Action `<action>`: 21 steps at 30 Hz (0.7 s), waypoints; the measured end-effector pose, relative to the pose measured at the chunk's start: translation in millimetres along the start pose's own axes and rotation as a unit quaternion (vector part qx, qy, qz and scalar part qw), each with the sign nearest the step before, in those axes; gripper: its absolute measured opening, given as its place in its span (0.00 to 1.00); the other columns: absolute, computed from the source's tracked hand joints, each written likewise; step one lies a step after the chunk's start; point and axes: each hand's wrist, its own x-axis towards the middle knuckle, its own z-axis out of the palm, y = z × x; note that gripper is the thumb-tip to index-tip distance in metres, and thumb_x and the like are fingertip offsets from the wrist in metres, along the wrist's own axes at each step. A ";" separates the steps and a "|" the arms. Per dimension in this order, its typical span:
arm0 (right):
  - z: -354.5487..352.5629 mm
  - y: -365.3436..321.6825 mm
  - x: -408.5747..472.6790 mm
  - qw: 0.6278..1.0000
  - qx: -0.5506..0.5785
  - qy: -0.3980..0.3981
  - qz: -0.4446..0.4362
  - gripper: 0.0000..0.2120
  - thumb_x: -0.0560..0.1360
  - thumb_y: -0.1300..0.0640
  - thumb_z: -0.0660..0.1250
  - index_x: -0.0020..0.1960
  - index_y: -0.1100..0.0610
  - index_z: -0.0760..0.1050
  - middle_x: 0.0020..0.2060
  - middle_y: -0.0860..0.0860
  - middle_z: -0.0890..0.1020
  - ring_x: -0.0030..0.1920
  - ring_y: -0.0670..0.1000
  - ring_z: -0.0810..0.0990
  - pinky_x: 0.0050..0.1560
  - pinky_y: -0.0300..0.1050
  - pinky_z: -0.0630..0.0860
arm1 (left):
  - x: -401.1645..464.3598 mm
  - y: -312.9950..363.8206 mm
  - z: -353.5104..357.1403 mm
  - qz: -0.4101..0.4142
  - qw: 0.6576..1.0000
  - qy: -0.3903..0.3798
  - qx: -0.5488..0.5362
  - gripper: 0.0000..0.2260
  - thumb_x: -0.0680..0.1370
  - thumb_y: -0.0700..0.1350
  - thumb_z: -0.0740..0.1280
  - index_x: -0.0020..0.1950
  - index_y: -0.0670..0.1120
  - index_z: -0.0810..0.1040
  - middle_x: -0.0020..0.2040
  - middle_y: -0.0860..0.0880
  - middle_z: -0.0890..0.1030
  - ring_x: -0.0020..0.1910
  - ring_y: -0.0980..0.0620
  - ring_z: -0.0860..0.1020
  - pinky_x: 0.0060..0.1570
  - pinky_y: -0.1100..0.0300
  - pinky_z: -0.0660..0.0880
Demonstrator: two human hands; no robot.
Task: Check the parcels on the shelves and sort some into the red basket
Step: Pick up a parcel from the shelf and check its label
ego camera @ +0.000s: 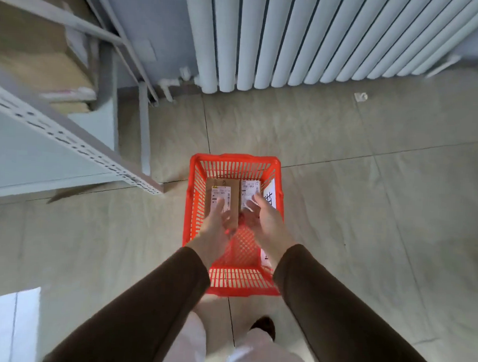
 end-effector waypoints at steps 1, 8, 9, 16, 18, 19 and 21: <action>17.5 -20.1 -37.8 1.000 -0.014 -0.006 -0.018 0.14 0.85 0.48 0.62 0.50 0.55 0.82 0.38 0.49 0.88 0.38 0.47 0.87 0.40 0.43 0.78 | -37.3 22.5 0.6 0.022 1.000 -0.006 -0.015 0.23 0.83 0.62 0.63 0.69 0.47 0.77 0.68 0.46 0.80 0.61 0.46 0.80 0.60 0.49 0.77; 165.5 -124.5 -272.7 0.967 -0.141 -0.097 -0.186 0.05 0.81 0.54 0.67 0.50 0.52 0.81 0.48 0.51 0.86 0.46 0.49 0.83 0.49 0.45 0.75 | -292.1 172.9 -26.1 0.220 0.975 -0.038 -0.003 0.11 0.84 0.56 0.63 0.61 0.52 0.78 0.65 0.48 0.80 0.60 0.50 0.78 0.66 0.50 0.71; 186.7 -131.9 -304.5 0.957 -0.159 -0.118 -0.213 0.05 0.81 0.53 0.68 0.51 0.51 0.82 0.49 0.50 0.87 0.49 0.49 0.84 0.52 0.46 0.75 | -327.3 192.0 -38.3 0.256 0.966 -0.044 -0.004 0.12 0.84 0.55 0.64 0.64 0.52 0.77 0.66 0.48 0.79 0.63 0.49 0.77 0.67 0.49 0.71; 338.1 -147.6 -521.9 0.840 -0.246 -0.240 -0.420 0.07 0.81 0.50 0.68 0.51 0.51 0.83 0.50 0.51 0.88 0.52 0.51 0.85 0.54 0.46 0.77 | -543.1 313.1 -155.3 0.461 0.881 -0.091 0.064 0.11 0.85 0.47 0.64 0.64 0.49 0.82 0.61 0.48 0.86 0.63 0.50 0.81 0.64 0.53 0.75; 382.4 -140.2 -574.9 0.803 -0.253 -0.258 -0.475 0.09 0.81 0.50 0.68 0.54 0.54 0.83 0.51 0.54 0.87 0.54 0.54 0.84 0.55 0.45 0.75 | -591.7 348.0 -196.3 0.508 0.853 -0.093 0.075 0.11 0.85 0.46 0.64 0.65 0.48 0.82 0.64 0.46 0.85 0.63 0.49 0.81 0.66 0.51 0.73; 403.9 -135.2 -598.5 0.786 -0.254 -0.263 -0.499 0.09 0.81 0.50 0.69 0.55 0.54 0.83 0.50 0.53 0.86 0.54 0.53 0.84 0.56 0.45 0.75 | -615.3 364.8 -216.5 0.533 0.837 -0.096 0.084 0.11 0.85 0.45 0.64 0.65 0.48 0.81 0.64 0.46 0.85 0.63 0.50 0.81 0.67 0.51 0.73; 445.4 -127.6 -639.9 0.759 -0.252 -0.273 -0.535 0.10 0.80 0.49 0.69 0.57 0.52 0.83 0.51 0.46 0.86 0.55 0.44 0.83 0.60 0.43 0.75 | -658.8 397.9 -253.2 0.577 0.804 -0.097 0.107 0.11 0.85 0.45 0.63 0.66 0.47 0.81 0.64 0.47 0.84 0.65 0.48 0.80 0.69 0.50 0.71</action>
